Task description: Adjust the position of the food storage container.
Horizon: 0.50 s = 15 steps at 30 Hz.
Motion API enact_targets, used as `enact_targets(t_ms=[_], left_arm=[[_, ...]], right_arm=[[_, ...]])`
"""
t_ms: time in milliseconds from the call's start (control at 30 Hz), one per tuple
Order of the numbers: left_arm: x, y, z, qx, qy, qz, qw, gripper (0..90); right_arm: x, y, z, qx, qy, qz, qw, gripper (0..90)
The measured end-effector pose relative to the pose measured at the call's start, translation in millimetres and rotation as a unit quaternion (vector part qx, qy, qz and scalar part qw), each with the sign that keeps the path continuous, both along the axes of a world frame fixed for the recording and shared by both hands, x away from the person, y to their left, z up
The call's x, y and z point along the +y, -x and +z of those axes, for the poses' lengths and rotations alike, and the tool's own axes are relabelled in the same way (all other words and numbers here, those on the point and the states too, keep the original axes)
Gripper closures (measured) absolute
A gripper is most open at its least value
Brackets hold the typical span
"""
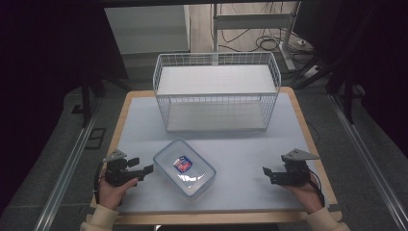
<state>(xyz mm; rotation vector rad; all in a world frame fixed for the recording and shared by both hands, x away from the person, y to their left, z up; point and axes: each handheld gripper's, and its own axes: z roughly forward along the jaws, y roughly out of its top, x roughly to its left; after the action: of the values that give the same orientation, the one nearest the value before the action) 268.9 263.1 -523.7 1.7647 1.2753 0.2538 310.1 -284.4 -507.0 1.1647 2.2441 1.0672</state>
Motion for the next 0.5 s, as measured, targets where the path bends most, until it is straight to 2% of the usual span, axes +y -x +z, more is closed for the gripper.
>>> enact_targets(t_ms=[500], left_arm=[[-0.9,4.6,-1.0,-0.001,-0.007,-0.009,0.9999,21.5]], right_arm=[[-7.5,2.2,6.4,-0.014,-0.005,-0.015,0.9998,13.2]])
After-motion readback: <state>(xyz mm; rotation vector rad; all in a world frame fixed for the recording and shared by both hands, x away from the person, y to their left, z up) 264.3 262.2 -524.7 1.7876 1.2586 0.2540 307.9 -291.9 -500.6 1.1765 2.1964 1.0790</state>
